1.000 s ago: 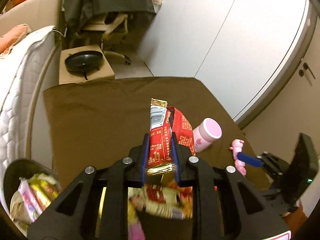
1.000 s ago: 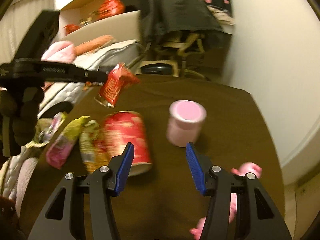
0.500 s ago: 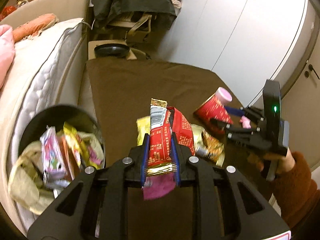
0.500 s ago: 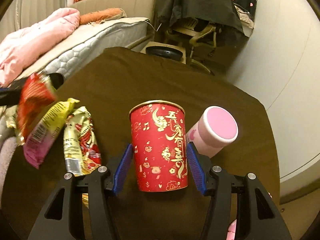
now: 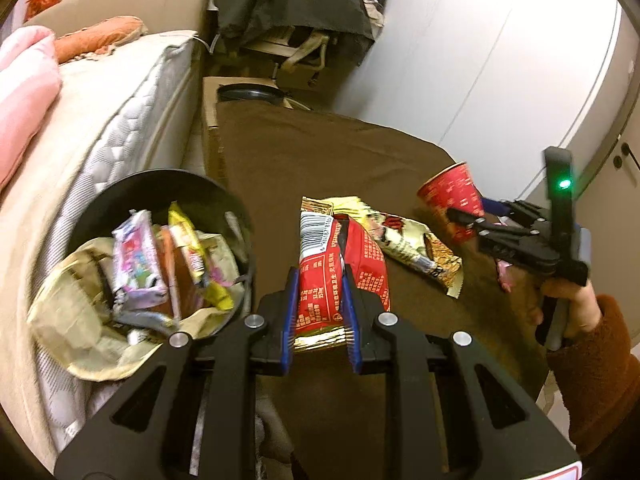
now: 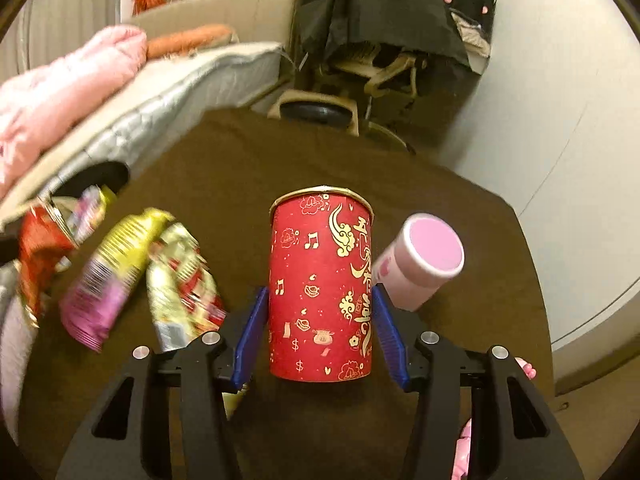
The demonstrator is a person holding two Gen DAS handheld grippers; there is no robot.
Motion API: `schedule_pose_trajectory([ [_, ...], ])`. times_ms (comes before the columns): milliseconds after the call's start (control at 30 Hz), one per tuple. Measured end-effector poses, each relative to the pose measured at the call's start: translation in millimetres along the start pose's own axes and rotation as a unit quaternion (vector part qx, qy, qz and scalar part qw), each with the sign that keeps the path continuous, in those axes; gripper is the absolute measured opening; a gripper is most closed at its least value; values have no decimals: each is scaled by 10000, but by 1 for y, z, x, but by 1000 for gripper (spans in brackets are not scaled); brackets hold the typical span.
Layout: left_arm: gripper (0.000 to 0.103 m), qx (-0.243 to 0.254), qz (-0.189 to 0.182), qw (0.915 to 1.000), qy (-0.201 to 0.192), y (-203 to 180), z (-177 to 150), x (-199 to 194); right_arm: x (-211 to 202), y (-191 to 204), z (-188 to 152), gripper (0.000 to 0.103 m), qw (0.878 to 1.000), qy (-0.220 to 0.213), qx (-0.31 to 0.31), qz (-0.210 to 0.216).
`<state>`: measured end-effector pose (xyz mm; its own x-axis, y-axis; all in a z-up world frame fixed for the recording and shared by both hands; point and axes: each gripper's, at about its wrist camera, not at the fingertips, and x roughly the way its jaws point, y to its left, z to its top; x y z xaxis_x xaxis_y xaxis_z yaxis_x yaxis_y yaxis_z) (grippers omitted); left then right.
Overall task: Collect trash
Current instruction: 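Carry the red-and-gold wrapper and red paper cup over the bin with both grippers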
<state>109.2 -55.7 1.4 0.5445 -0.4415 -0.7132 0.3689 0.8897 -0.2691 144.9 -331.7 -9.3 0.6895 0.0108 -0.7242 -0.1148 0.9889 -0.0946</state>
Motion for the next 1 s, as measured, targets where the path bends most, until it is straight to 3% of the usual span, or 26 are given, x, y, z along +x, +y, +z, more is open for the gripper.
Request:
schedule_pose_trajectory([
  [400, 20, -304, 546, 9959, -655, 52, -5, -69, -73, 80, 43, 48, 9934, -727, -129, 880],
  [600, 20, -467, 804, 9922, -830, 81, -11, -94, -75, 128, 57, 48, 9890, -723, -339, 1246],
  [833, 20, -740, 1158, 9877, -750, 117, -21, -104, -56, 183, 64, 48, 9816, -514, -506, 1771],
  [1000, 20, -968, 1146, 9860, -722, 139, -23, -103, -45, 213, 66, 48, 9788, -350, -784, 1857],
])
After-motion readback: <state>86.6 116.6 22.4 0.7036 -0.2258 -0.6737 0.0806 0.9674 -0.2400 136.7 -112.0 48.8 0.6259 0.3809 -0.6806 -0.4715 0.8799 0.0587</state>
